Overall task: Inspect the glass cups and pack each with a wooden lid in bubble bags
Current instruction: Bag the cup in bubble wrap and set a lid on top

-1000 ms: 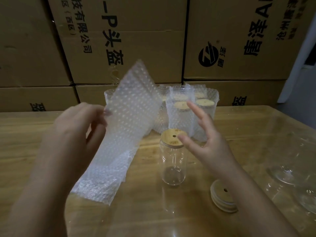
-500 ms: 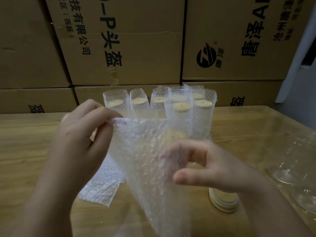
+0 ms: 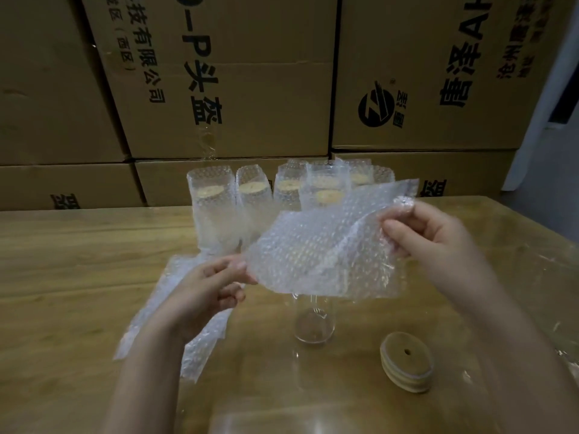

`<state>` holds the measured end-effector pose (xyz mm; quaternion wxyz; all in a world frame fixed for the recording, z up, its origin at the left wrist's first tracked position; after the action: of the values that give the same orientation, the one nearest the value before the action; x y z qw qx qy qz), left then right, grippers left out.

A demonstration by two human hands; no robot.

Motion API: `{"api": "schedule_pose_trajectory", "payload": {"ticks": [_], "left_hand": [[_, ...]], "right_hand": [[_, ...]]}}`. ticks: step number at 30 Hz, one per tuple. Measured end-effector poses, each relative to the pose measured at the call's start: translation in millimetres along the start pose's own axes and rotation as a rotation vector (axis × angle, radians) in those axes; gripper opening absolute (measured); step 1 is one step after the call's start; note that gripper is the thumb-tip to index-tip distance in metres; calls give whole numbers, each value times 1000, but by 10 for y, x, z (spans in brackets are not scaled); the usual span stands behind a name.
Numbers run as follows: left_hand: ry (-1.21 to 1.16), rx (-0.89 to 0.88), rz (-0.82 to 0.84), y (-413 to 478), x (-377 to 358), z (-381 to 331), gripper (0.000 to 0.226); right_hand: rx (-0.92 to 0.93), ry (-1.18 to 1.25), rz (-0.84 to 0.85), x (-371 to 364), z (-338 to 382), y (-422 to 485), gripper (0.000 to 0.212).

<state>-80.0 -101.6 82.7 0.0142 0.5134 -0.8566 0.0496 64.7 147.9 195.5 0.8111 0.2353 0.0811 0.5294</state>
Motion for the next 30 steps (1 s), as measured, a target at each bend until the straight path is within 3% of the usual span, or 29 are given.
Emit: {"api": "schedule_pose_trajectory", "payload": {"ticks": [5, 7, 10, 13, 15, 17, 20, 23, 25, 28, 30], "left_hand": [[62, -287, -153, -89, 160, -399, 12], [-3, -438, -205, -199, 226, -588, 13], [-121, -562, -235, -282, 253, -737, 33], [-178, -547, -324, -272, 353, -693, 45], [-107, -549, -357, -274, 418, -679, 37], [-57, -516, -372, -256, 515, -637, 33], [-170, -330, -513, -248, 801, -446, 22], [-162, -375, -610, -395, 811, -634, 19], [-66, -443, -465, -485, 486, -895, 19], [147, -452, -47, -609, -323, -1096, 13], [357, -455, 19, -703, -656, -1099, 29]], "right_hand": [[135, -234, -76, 176, 210, -21, 15], [191, -213, -76, 204, 357, -69, 12], [165, -65, 56, 104, 391, -122, 28], [41, 144, 114, 31, 296, -100, 33], [-63, 255, 169, -65, 202, -86, 22], [-138, 245, 186, -119, 93, -91, 24], [-154, 227, 80, -45, -5, -43, 13], [-119, 180, -47, 14, -27, -25, 28], [-55, 93, -92, -57, 7, -39, 34], [159, -74, -60, -357, 230, -137, 43], [405, -257, -26, -574, 472, -273, 46]]}}
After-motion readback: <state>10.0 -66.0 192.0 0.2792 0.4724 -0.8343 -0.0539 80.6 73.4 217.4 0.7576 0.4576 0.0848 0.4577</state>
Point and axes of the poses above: each hand's wrist, its own y-axis towards the middle knuckle, its own x-axis out of the back of the hand, z = x × y, the point moved 10 cm from there along y, towards the middle knuckle, and after that the axes turned 8 degrees about y, right-handed, at the moved point
